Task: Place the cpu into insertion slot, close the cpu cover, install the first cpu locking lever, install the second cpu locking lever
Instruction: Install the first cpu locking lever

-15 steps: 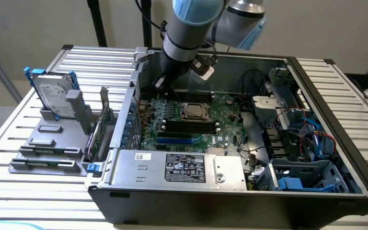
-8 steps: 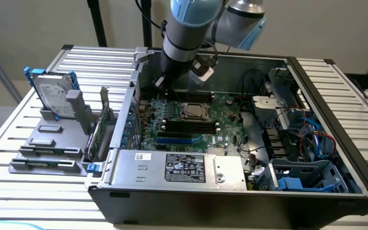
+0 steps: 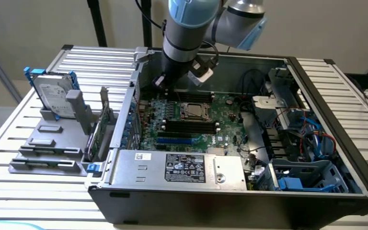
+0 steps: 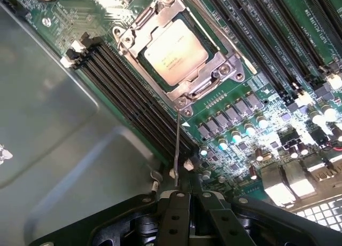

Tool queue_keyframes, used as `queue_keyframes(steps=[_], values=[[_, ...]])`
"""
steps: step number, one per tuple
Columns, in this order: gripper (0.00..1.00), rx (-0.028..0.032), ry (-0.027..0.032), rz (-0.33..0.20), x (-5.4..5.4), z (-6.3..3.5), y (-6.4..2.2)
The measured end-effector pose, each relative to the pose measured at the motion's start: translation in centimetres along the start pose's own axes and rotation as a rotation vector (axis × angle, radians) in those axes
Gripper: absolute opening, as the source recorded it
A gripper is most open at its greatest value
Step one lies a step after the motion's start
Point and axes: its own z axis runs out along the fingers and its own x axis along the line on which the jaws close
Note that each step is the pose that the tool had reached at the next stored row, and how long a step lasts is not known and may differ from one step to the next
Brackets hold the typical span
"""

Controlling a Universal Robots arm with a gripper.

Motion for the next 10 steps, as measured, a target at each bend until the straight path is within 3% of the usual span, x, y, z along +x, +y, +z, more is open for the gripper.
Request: queue_keyframes(steps=[4,10], values=[[0.11,-0.0048,0.0078,0.018,0.1,-0.01,0.11],[0.11,-0.009,0.014,0.033,0.52,-0.48,0.28]])
